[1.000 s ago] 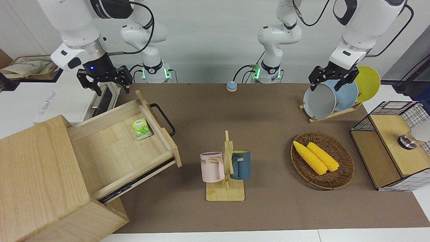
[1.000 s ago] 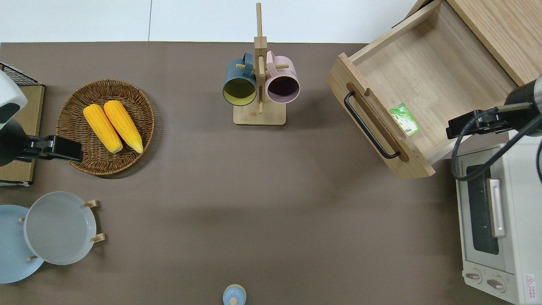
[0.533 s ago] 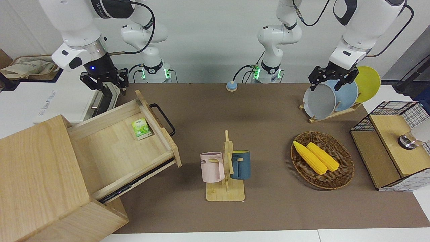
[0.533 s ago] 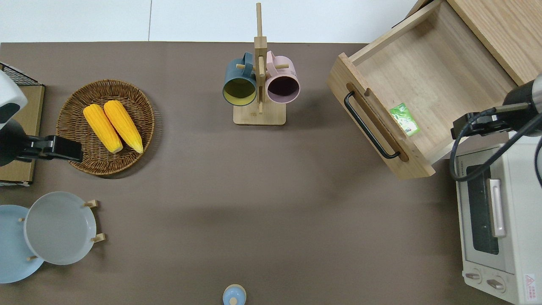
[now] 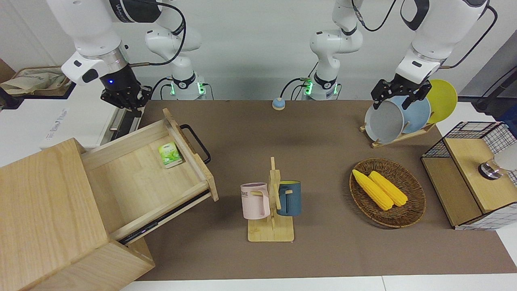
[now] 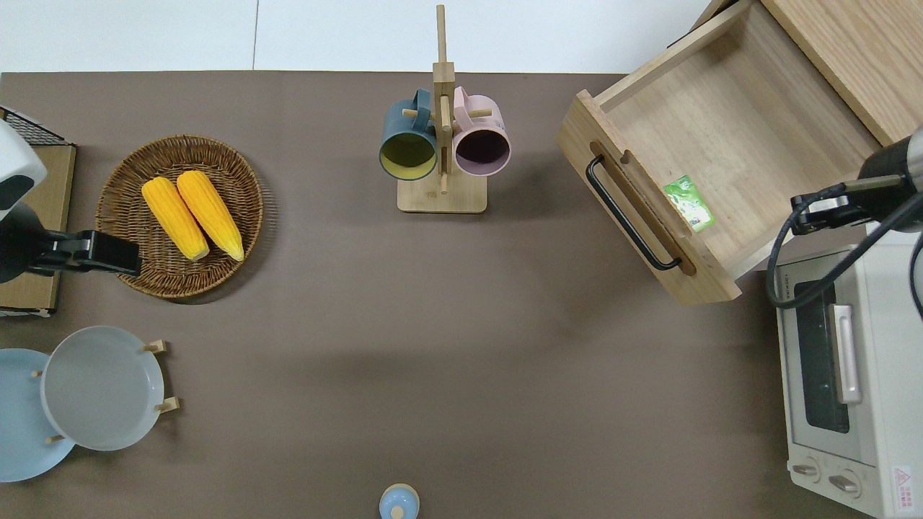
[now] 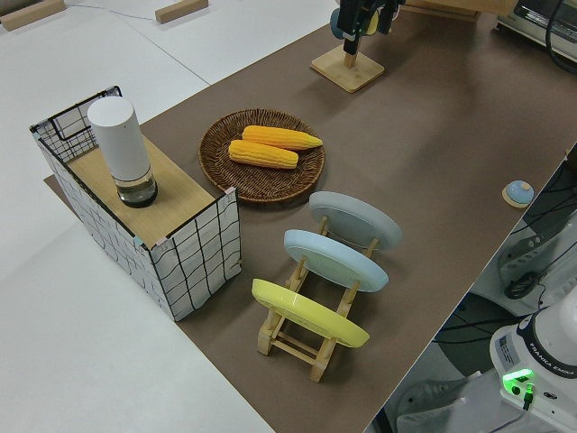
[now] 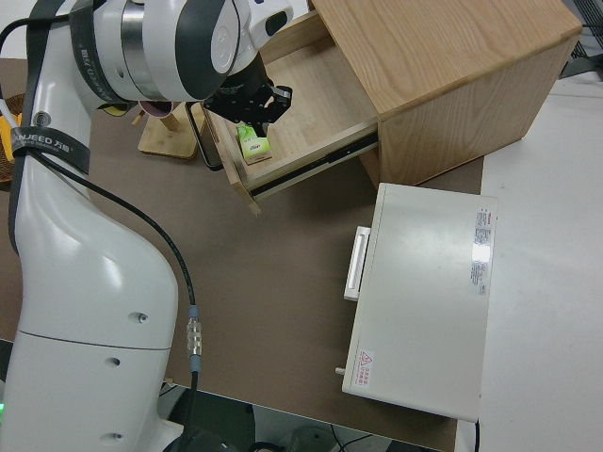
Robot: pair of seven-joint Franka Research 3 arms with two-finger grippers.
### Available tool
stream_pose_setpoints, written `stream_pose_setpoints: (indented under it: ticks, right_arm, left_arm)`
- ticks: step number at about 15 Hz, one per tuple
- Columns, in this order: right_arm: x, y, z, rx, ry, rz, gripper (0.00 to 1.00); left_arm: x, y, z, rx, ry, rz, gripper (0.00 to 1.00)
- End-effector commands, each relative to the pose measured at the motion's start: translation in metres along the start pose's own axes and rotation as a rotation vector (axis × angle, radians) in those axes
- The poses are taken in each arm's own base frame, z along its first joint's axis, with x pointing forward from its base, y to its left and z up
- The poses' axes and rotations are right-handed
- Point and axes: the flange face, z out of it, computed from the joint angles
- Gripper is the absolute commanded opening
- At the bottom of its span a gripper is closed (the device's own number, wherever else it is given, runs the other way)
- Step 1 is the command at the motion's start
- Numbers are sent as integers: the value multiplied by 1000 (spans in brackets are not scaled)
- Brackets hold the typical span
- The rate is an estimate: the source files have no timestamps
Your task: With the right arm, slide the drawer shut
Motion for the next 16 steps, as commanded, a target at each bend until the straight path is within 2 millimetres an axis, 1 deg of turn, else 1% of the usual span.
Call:
stream_pose_setpoints:
  ticks: [1, 4, 5, 6, 8, 10, 12, 16]
  right_arm:
    - [-3, -6, -3, -4, 6, -28, 0]
    - [-6, -15, -2, 5, -12, 17, 0]
    - [-6, -24, -5, 4, -11, 36, 0]
    - [-9, -44, -7, 0, -9, 47, 0]
    - [-12, -69, -11, -9, -2, 78, 0]
    - [-17, -96, -13, -8, 0, 156, 0]
    - [-21, -125, -15, -9, 5, 198, 0]
    - [-28, -163, -15, -7, 12, 290, 0]
  left_arm:
    - [1, -1, -3, 16, -7, 10, 993]
    - [1, -1, -3, 16, -7, 10, 993]
    - [1, -1, -3, 16, -7, 10, 993]
    - [2, -1, -3, 16, -7, 10, 993]
    - [1, -1, -3, 16, -7, 10, 993]
    - [1, -1, -4, 16, -5, 10, 993]
    - [1, -1, -4, 16, -5, 10, 993]
    - [1, -1, -3, 16, -7, 10, 993]
